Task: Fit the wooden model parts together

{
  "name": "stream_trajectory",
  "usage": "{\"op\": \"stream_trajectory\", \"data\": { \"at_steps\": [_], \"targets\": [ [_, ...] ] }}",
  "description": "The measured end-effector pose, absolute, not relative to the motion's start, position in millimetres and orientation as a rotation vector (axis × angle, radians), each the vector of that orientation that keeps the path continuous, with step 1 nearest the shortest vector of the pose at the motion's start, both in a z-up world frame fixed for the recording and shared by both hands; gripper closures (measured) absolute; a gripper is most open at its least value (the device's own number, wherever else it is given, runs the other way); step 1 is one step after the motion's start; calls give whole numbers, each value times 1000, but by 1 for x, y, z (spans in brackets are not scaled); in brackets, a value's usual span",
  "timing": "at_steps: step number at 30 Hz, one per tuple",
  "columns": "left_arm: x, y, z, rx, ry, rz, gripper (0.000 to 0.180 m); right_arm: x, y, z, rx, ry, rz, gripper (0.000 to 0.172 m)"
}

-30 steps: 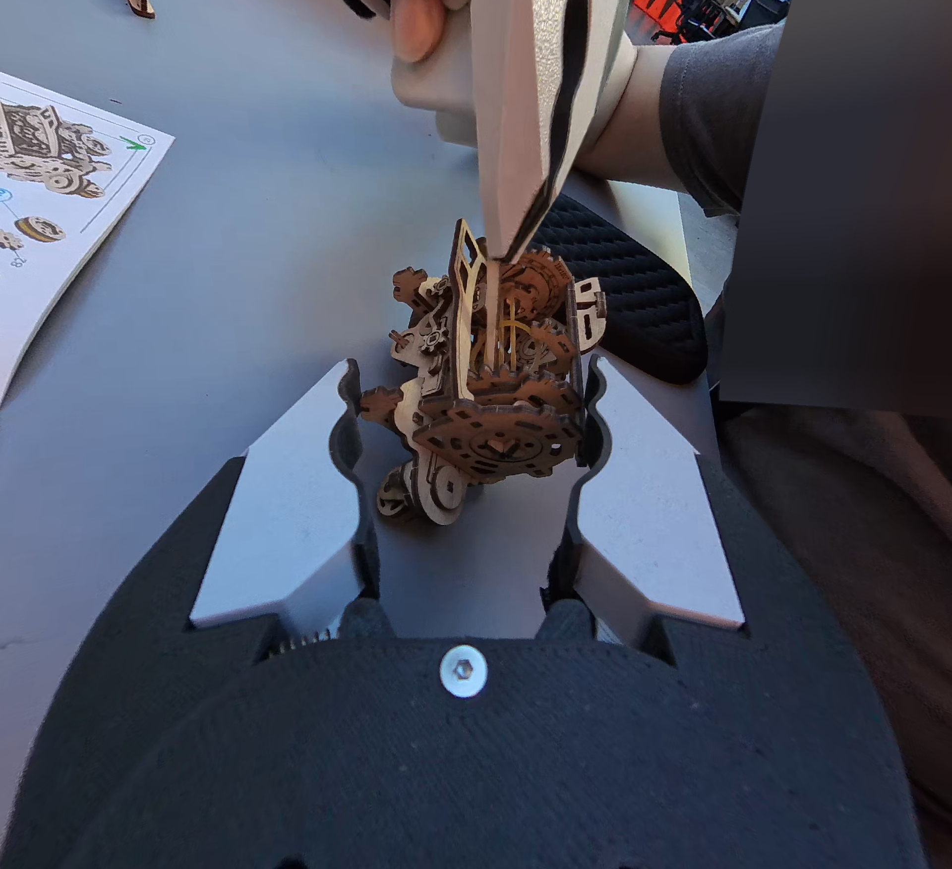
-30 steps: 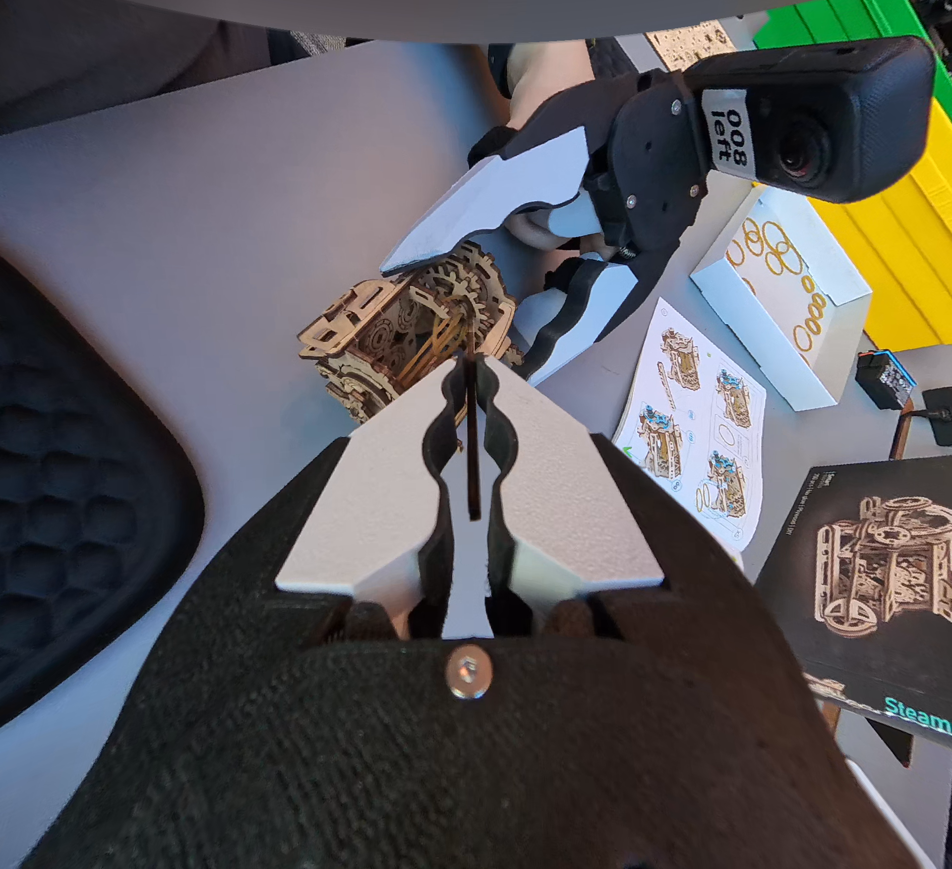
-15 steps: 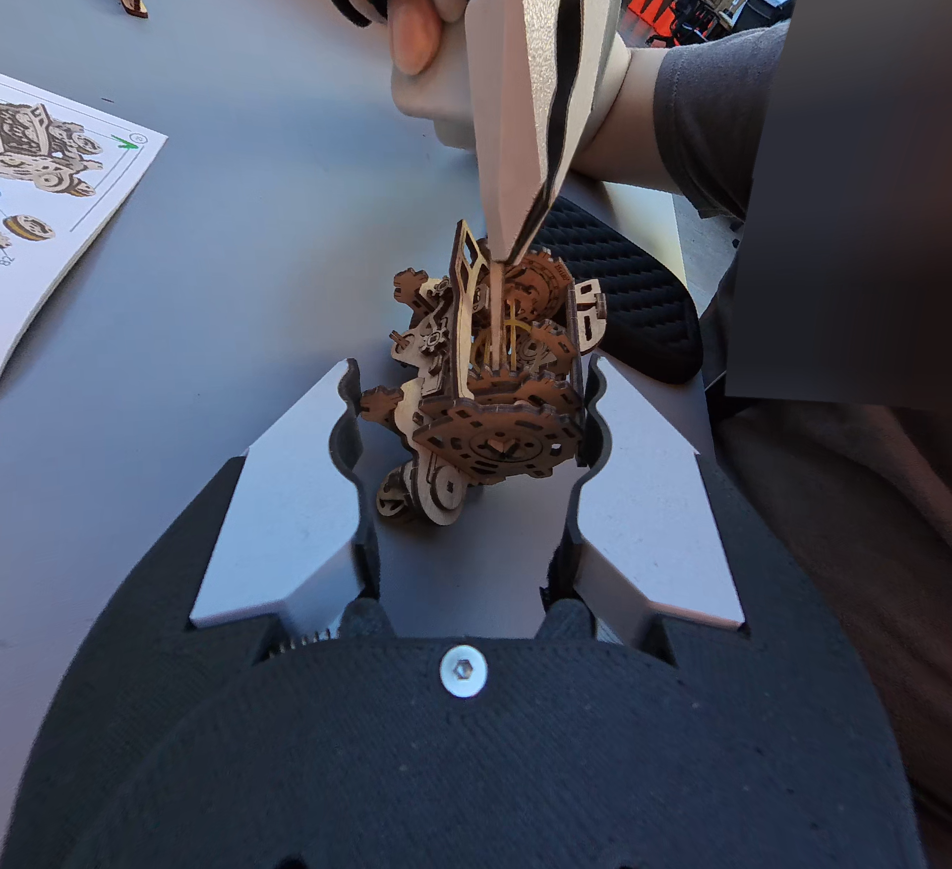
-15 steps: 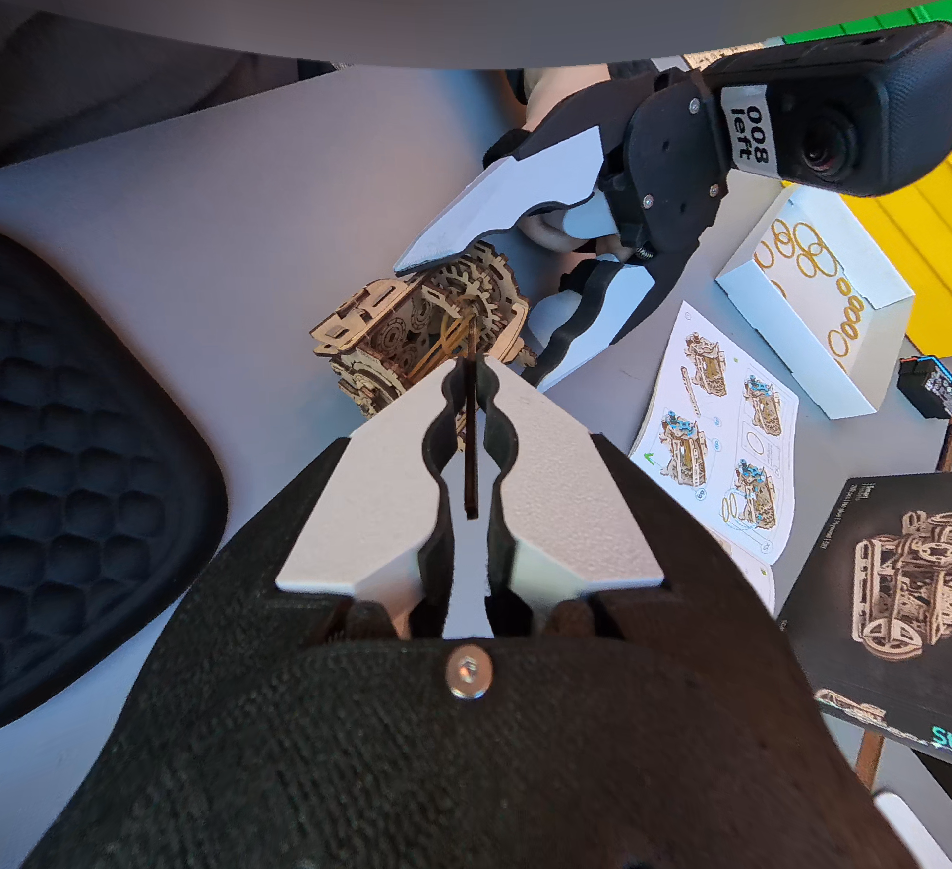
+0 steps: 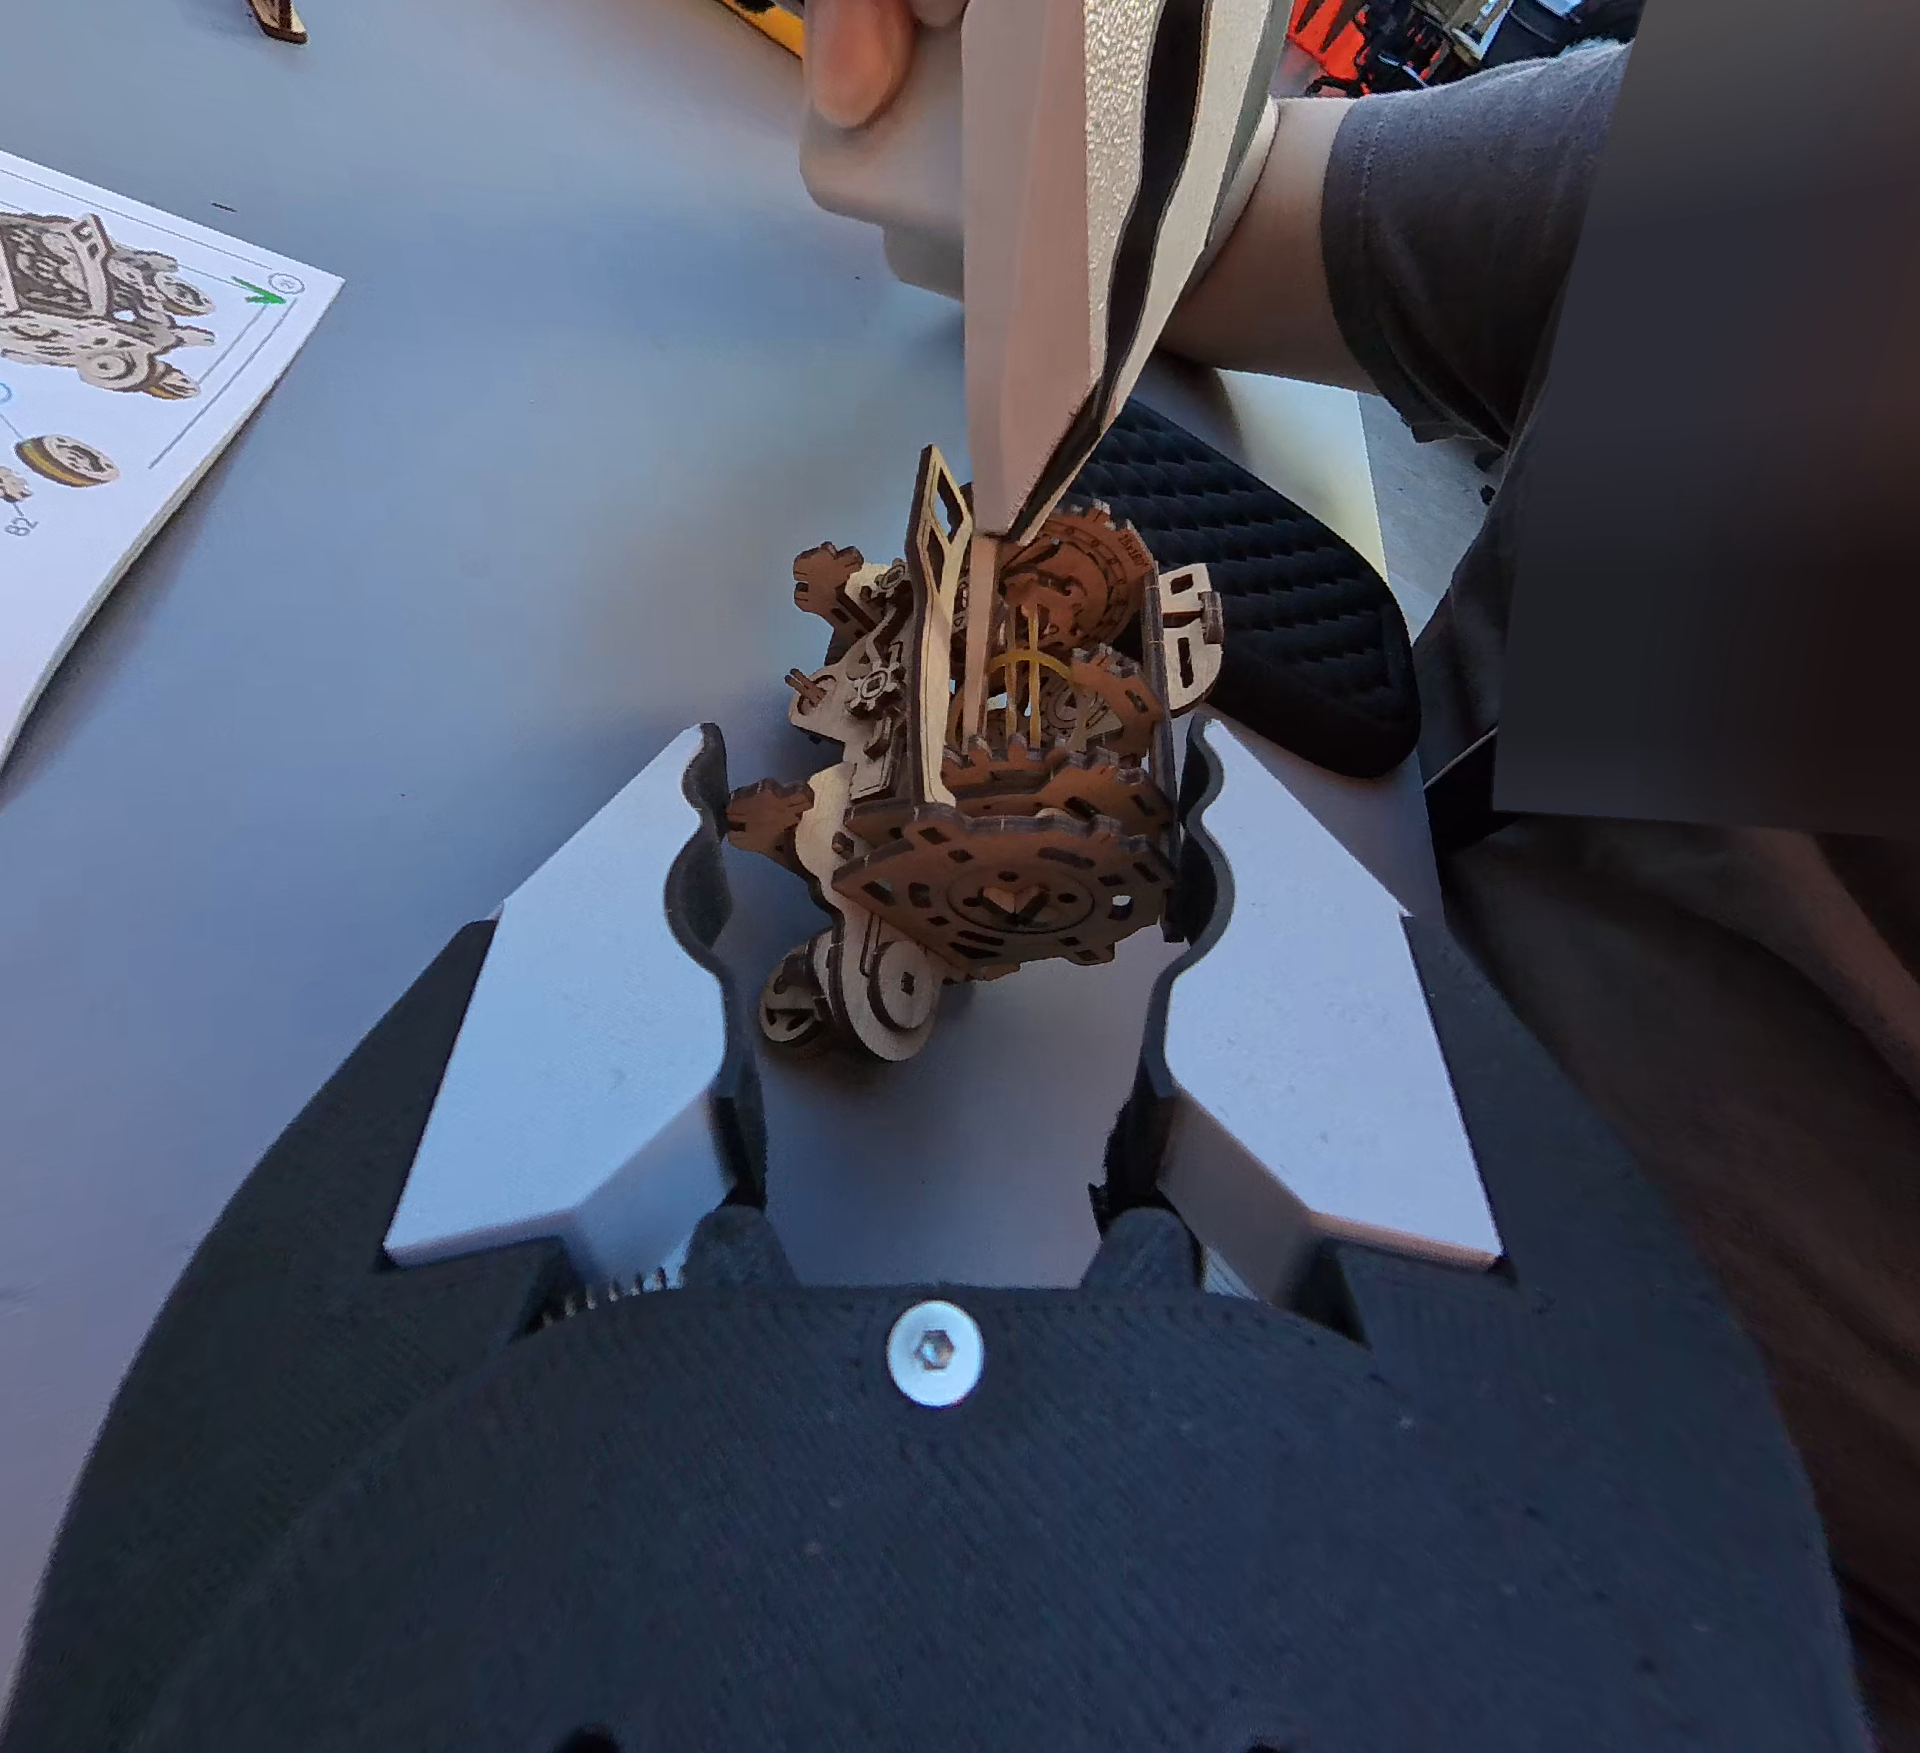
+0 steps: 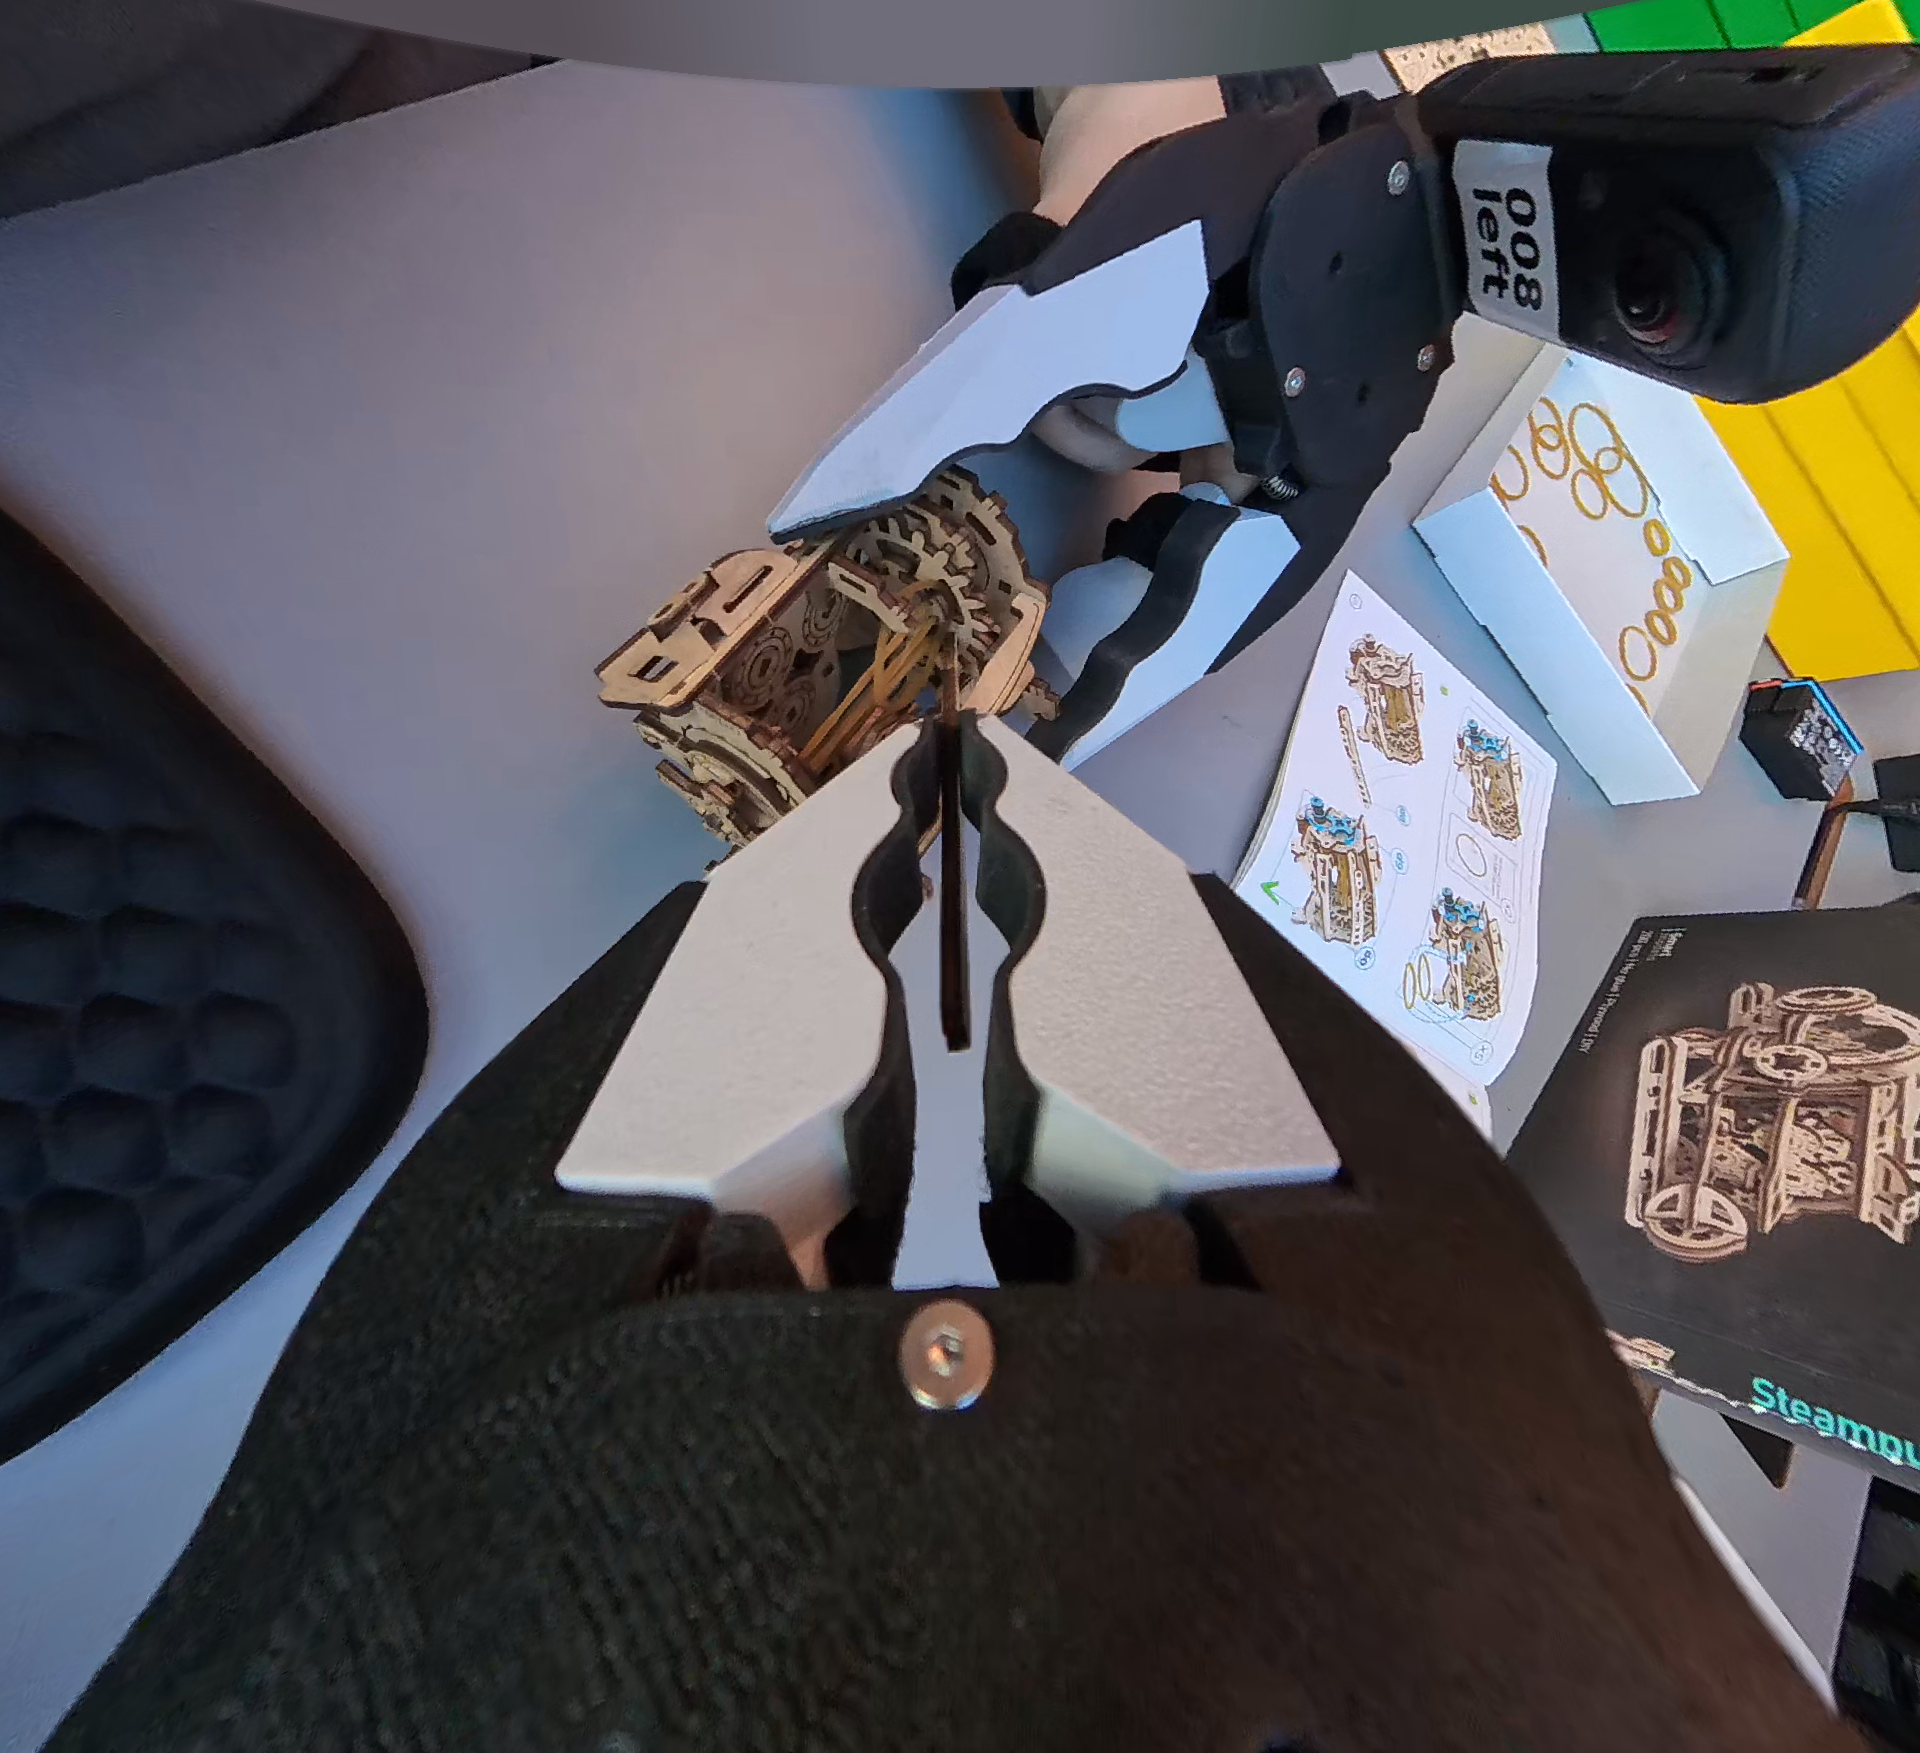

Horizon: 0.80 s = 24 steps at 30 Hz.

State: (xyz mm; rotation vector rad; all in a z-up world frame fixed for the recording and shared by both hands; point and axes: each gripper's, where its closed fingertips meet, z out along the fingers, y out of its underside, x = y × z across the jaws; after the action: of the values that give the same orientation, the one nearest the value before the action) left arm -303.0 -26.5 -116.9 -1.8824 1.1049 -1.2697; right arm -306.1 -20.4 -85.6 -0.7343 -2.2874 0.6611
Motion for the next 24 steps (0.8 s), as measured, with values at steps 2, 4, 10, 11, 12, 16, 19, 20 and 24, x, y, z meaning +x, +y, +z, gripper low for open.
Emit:
{"op": "stream_trajectory", "data": {
  "at_steps": [2,4,10,11,12,16,19,20,24],
  "targets": [
    [-303,-27,-117,-1880,1107,-1265,95,-305,-22,-86,-743,-2299,683,170],
    [-303,-27,-117,-1878,1107,-1263,95,-306,-21,-87,-774,-2304,709,170],
    [-303,-27,-116,-1876,1105,-1263,95,-307,-18,-88,-877,-2298,817,171],
    [-303,-27,-117,-1876,1106,-1262,95,-307,-18,-88,-894,-2307,829,170],
    [-303,-27,-117,-1876,1106,-1261,95,-308,-18,-87,-898,-2309,838,170],
    [-302,-28,-117,-1877,1106,-1259,95,-308,-20,-85,-930,-2332,900,171],
    [-300,-28,-117,-1880,1104,-1260,95,-307,-22,-85,-924,-2341,917,170],
    [-300,-28,-117,-1882,1103,-1261,96,-306,-22,-84,-924,-2340,918,171],
    [-299,-28,-117,-1884,1104,-1269,96,-305,-23,-82,-929,-2337,924,171]
  ]
}}
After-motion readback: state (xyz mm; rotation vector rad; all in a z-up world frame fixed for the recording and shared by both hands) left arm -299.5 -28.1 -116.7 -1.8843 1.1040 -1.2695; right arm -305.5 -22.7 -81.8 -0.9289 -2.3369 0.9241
